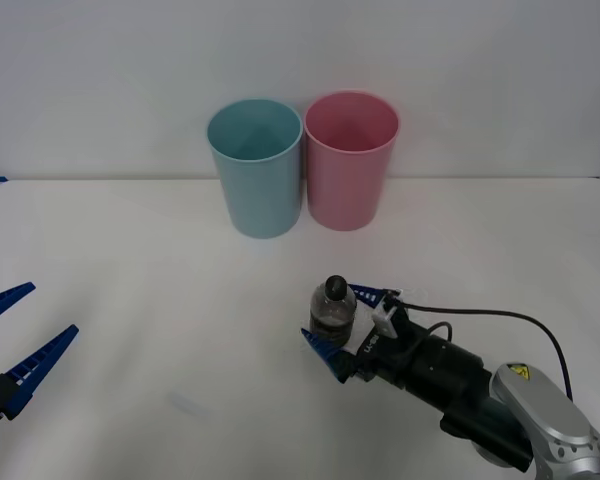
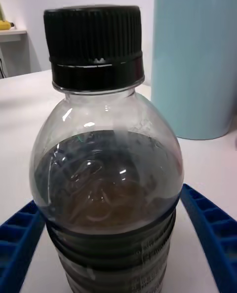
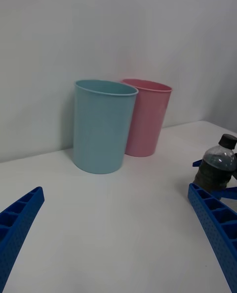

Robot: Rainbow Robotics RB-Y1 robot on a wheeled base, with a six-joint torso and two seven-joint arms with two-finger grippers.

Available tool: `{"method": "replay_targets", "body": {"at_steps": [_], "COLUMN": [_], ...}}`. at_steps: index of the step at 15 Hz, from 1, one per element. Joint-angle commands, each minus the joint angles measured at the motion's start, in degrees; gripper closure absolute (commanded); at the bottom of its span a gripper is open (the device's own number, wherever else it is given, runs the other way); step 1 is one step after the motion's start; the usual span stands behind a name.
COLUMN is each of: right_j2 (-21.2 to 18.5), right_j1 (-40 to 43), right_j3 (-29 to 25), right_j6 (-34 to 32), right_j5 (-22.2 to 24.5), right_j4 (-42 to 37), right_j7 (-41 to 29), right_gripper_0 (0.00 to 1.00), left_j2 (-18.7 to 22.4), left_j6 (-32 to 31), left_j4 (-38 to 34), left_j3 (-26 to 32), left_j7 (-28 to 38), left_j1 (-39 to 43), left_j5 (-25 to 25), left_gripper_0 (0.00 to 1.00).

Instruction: Grasp the object on the table and drop it into the matching bin: aluminum can to the light blue bin, PET bottle to the pink bin.

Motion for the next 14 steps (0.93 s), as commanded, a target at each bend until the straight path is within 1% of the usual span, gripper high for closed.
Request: {"method": "replay_targets", "body": {"at_steps": [1, 4, 8, 12, 14], "right_j2": [0.0, 0.0, -0.4, -3.1, -4.7], "right_j1": [-0.1, -0.4, -0.7, 0.6, 1.8], "right_j3": [0.0, 0.0, 0.0, 0.1, 0.1], "right_j6": [0.2, 0.2, 0.0, 0.2, 0.6], "right_j5": [-0.1, -0.1, -1.7, -4.9, -5.6], "right_j4": [0.0, 0.0, 0.0, -4.6, -8.0], "right_j7": [0.0, -0.1, -0.2, -1.9, -5.4], "right_gripper_0": [1.0, 1.0, 1.0, 1.0, 1.0], "left_j2": [0.0, 0.0, 0.0, 0.0, 0.0], "left_j6": [0.0, 0.0, 0.0, 0.0, 0.0], "left_j4": [0.0, 0.0, 0.0, 0.0, 0.0], "left_j3": [0.0, 0.0, 0.0, 0.0, 0.0], "left_j7": [0.0, 0.0, 0.0, 0.0, 0.0], "left_j1": [0.0, 0.0, 0.0, 0.0, 0.0], "left_j5": [0.0, 0.0, 0.0, 0.0, 0.0], "left_gripper_0": [0.0, 0.0, 0.0, 0.0, 0.0]}}
